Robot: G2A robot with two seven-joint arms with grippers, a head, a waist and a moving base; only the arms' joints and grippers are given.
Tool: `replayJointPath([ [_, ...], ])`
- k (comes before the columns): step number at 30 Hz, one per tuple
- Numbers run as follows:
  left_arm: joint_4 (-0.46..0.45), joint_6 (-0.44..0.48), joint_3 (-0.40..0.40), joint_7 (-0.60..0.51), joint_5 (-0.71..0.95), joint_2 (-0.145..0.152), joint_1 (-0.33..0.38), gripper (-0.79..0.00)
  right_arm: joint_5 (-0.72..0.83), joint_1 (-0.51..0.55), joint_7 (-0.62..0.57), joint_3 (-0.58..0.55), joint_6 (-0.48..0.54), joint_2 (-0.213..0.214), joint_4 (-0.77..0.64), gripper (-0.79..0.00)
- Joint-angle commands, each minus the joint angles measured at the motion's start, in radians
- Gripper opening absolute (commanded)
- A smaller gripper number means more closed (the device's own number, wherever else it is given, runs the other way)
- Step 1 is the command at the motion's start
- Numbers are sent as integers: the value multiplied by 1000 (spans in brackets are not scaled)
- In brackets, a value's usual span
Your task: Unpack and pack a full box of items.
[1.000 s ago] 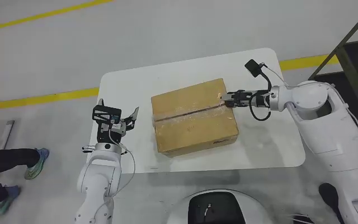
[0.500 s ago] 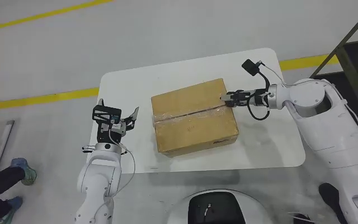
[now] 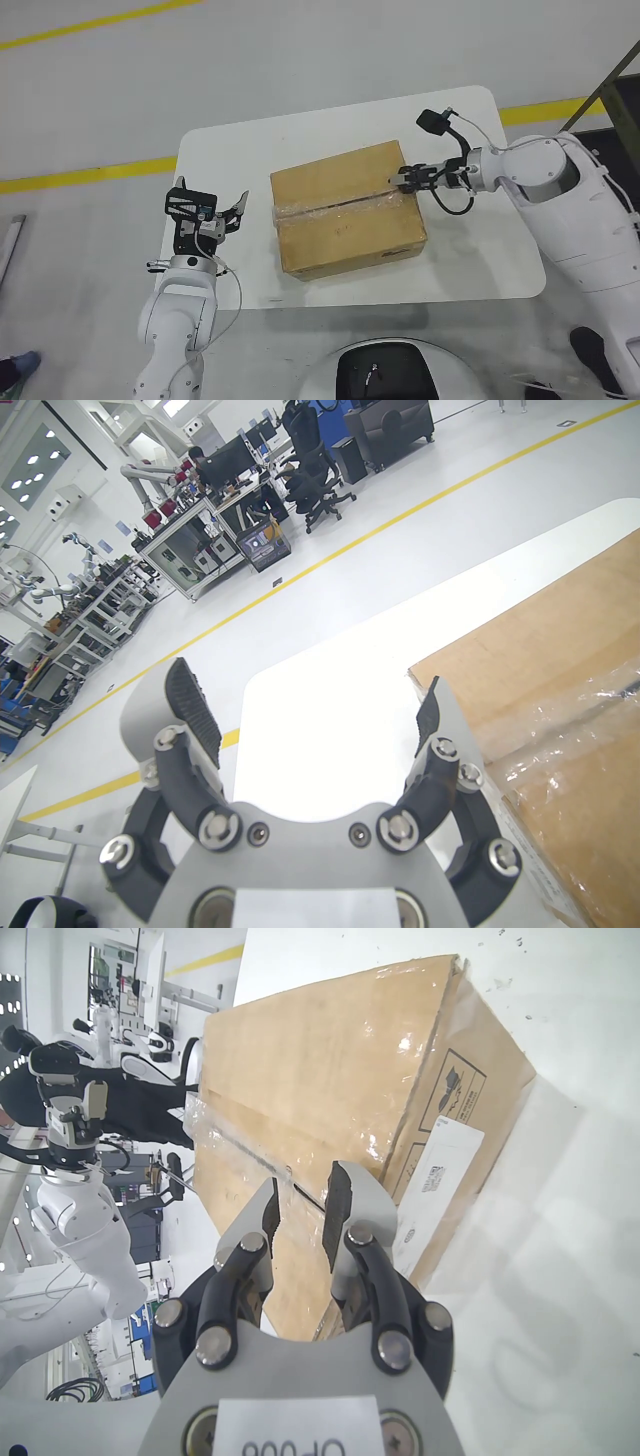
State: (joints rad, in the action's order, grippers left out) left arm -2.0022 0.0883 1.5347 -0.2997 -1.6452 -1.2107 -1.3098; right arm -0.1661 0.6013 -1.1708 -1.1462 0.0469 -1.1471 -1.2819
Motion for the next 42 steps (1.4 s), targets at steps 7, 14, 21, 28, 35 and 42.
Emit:
replayJointPath([
  [7, 0, 0, 0, 0, 0, 0, 0, 0, -18, -28, -12, 40, 16, -3, 8, -489],
  [14, 0, 0, 0, 0, 0, 0, 0, 0, -15, -44, -17, 71, 26, -7, 13, -486],
  [21, 0, 0, 0, 0, 0, 0, 0, 0, -20, -50, -17, 85, 27, -6, 12, -745],
  [28, 0, 0, 0, 0, 0, 0, 0, 0, -18, -34, -28, 68, 12, 4, -4, -785],
  [35, 0, 0, 0, 0, 0, 0, 0, 0, -7, -27, -25, 47, 1, 13, -31, -785],
  [42, 0, 0, 0, 0, 0, 0, 0, 0, -11, -72, -28, 45, -2, 15, -40, -785],
])
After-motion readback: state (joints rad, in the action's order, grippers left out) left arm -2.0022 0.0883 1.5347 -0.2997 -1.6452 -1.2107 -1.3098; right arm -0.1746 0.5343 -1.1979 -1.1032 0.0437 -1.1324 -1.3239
